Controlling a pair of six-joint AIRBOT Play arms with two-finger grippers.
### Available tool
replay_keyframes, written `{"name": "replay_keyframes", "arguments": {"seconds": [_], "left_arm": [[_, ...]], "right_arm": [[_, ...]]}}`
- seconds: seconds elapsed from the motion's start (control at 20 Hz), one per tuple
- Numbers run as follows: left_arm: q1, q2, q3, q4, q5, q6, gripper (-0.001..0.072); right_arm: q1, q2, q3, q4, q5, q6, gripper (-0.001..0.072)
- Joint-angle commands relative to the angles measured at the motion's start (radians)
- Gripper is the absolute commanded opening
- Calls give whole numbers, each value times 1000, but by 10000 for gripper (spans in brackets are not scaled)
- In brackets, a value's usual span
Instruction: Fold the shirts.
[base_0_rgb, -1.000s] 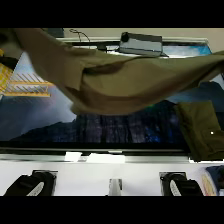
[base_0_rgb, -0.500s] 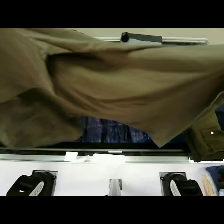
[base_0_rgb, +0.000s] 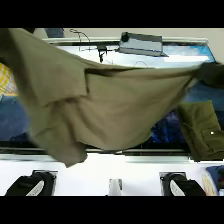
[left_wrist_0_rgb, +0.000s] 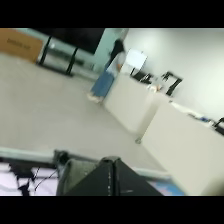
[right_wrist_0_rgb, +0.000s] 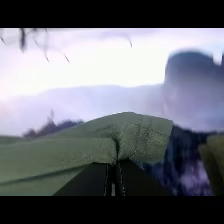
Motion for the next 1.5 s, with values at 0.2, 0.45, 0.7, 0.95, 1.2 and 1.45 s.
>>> {"name": "replay_keyframes", "arguments": {"seconds": [0.2,0.45,0.7,0.95,1.2,1.45], "left_arm": [[70,-444,-91,12,-139,-228,34],[46,-549,-91,13,-193,-234,35],[38,-591,-91,13,-376,-227,431],[197,-587,-51,271,-887,-197,349],[301,-588,-160,424,-980,-199,580],[300,-590,-272,324,-814,-179,501]], "right_arm": [[0,-488,-11,88,-119,64,26],[0,-523,-11,177,-286,112,26],[0,-522,-11,222,-277,149,263],[-1,-494,-11,-90,117,-7,517],[0,-446,-171,-63,288,-58,514],[0,-352,-344,2,299,-62,515]]}}
